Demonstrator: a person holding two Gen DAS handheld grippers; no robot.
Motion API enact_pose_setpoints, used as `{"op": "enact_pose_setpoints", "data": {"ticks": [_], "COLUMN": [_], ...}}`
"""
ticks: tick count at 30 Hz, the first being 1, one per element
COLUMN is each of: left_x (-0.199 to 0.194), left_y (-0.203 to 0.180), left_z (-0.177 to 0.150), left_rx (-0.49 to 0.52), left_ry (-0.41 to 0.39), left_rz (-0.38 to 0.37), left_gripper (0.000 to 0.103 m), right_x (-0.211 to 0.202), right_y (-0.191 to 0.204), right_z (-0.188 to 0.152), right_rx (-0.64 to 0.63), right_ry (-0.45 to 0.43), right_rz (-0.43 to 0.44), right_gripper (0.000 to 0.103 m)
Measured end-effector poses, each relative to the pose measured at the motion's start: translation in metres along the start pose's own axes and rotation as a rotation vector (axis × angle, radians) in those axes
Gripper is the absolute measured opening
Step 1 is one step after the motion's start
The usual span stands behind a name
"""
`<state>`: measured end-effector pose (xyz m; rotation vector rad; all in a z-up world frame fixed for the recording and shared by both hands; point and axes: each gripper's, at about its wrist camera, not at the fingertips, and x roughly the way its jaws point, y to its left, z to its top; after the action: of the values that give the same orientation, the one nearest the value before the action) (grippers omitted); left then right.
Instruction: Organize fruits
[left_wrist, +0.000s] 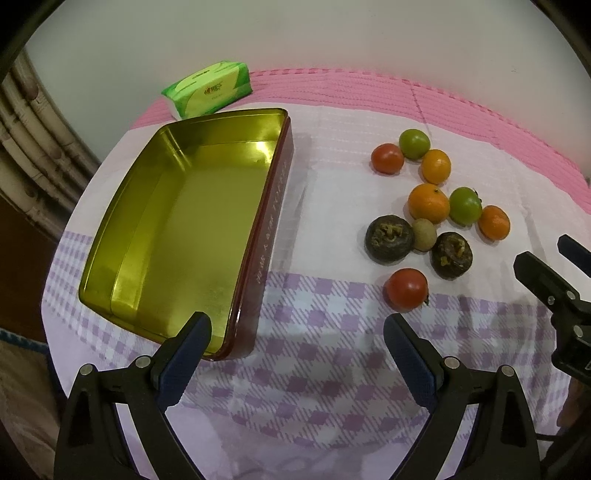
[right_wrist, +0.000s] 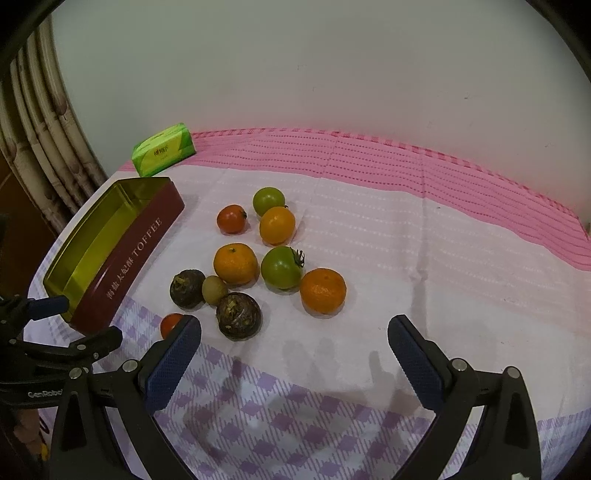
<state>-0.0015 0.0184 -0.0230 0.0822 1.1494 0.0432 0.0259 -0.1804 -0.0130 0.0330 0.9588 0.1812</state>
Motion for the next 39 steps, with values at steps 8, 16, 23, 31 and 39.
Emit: {"op": "enact_pose_setpoints", "data": {"ticks": [8, 16, 23, 31, 39], "left_x": [-0.002, -0.004, -0.003, -0.001, 0.002], "left_y": [-0.001, 0.0, -0.002, -0.005, -0.012], "left_z": [-0.001, -0.002, -0.004, -0.004, -0.004], "left_rx": [0.003, 0.0, 0.004, 0.003, 0.009], "left_ry": [-0.001, -0.004, 0.005, 0.014, 0.023], "left_rz": [-0.005, -0.011, -0.016, -0.025, -0.038], "left_gripper": [0.094, 0.094, 0.094, 0.094, 0.092], "right_x": [0.0, -0.001, -0.001, 0.0, -0.003], "right_y": [-0.002, -0.005, -0.011, -0.014, -0.024], "right_z": [-0.003, -0.004, -0.006, -0.011, -0.014], "right_rx": [0.011, 0.023, 0.042, 0.056, 0.076], "right_ry": [0.009, 0.007, 0.014, 0.017, 0.011], "right_rz": [-0.004, -0.008, -0.005, 0.001, -0.01], "right_gripper": [0.101, 0.101, 0.101, 0.101, 0.101]}}
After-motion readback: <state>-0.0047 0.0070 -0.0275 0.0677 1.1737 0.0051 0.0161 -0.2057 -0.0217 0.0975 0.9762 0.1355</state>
